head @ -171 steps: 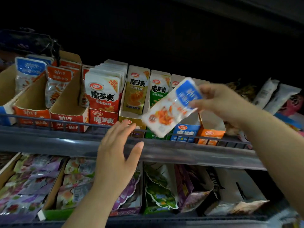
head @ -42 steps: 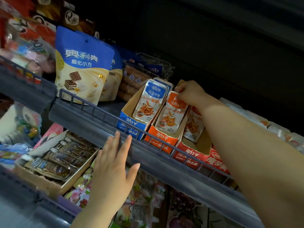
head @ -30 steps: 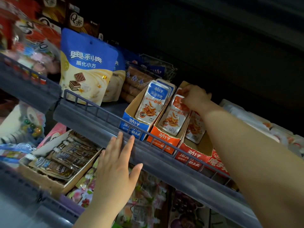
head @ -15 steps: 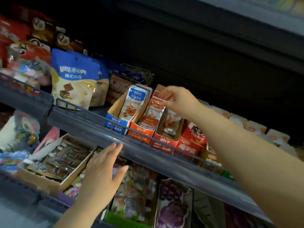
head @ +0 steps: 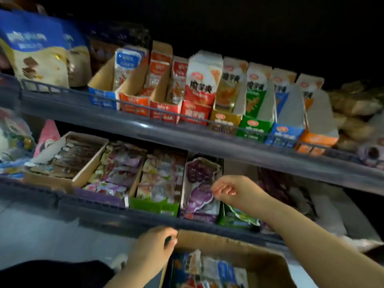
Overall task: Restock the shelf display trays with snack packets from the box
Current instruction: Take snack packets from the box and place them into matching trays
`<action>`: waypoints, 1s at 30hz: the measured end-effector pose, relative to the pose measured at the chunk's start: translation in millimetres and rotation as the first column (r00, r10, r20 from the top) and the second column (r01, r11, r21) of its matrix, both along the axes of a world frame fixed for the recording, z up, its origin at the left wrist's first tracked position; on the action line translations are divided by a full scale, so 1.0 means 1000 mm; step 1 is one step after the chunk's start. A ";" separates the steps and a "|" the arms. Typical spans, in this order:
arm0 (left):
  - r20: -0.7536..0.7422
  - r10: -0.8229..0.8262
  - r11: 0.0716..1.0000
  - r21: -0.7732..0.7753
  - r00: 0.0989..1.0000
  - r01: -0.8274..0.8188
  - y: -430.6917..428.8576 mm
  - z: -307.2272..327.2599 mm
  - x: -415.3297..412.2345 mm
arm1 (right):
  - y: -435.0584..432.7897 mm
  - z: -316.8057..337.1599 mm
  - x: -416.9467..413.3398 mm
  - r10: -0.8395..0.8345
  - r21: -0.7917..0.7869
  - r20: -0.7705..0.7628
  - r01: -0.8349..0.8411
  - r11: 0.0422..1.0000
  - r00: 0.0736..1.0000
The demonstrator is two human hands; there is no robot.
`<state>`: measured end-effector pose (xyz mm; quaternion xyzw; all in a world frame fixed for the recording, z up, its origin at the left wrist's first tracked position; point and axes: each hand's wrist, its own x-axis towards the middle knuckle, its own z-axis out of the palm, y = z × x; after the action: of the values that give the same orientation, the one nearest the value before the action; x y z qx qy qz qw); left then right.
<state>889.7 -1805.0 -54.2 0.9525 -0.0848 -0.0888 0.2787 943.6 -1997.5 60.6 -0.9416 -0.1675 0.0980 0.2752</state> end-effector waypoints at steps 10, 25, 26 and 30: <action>-0.211 0.057 0.943 0.332 0.976 0.016 -0.050 -0.107 -0.023 | -0.093 -0.186 -0.047 -0.318 0.132 -0.499 0.433 0.892 0.806; -0.116 0.399 0.917 0.036 0.910 -0.397 -0.051 -0.175 -0.026 | -0.031 -0.316 -0.085 -0.297 0.022 -0.886 0.672 0.741 0.356; -0.182 0.469 0.880 0.013 0.864 -0.475 -0.051 -0.173 -0.025 | -0.025 -0.316 -0.081 -0.291 0.022 -0.884 0.655 0.755 0.365; -0.353 0.491 0.861 0.059 0.796 -0.505 -0.046 -0.173 -0.029 | -0.003 -0.317 -0.070 -0.266 0.044 -0.901 0.683 0.729 0.342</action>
<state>861.1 -1850.6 -227.0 0.9034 0.2187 -0.1819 0.3207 873.7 -2000.9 -256.1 -0.6883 0.2637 0.4196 0.5298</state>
